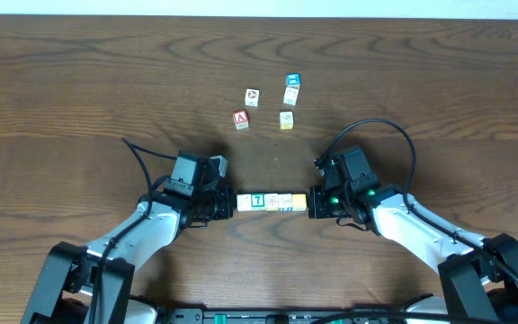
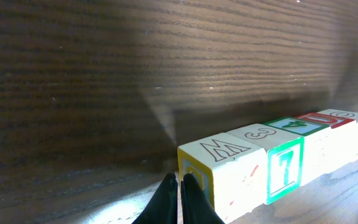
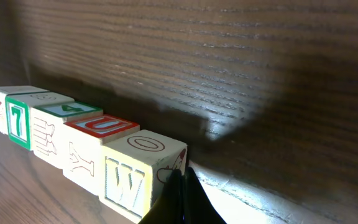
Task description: Lift 5 blocks
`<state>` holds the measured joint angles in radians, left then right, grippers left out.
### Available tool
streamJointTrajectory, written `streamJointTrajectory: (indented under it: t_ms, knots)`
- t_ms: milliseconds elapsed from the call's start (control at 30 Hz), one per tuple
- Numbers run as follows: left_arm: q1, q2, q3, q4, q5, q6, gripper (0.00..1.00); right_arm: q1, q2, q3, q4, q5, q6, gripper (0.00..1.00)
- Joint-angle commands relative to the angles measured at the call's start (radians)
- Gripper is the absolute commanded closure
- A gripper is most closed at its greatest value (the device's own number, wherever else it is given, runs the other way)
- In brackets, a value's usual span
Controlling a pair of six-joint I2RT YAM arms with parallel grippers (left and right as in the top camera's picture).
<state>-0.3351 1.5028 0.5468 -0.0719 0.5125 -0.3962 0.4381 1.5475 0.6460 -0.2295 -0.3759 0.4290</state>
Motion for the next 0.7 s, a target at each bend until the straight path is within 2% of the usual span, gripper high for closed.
streamJointTrajectory:
  t_ms: [0, 667]
  knots:
    - [-0.044, -0.002, 0.043, 0.025, 0.214, -0.013, 0.93, 0.063, 0.001, 0.060, 0.030, -0.265, 0.004, 0.99]
    - [-0.044, -0.003, 0.086, 0.024, 0.240, -0.029, 0.93, 0.063, 0.001, 0.061, 0.031, -0.265, 0.004, 0.99]
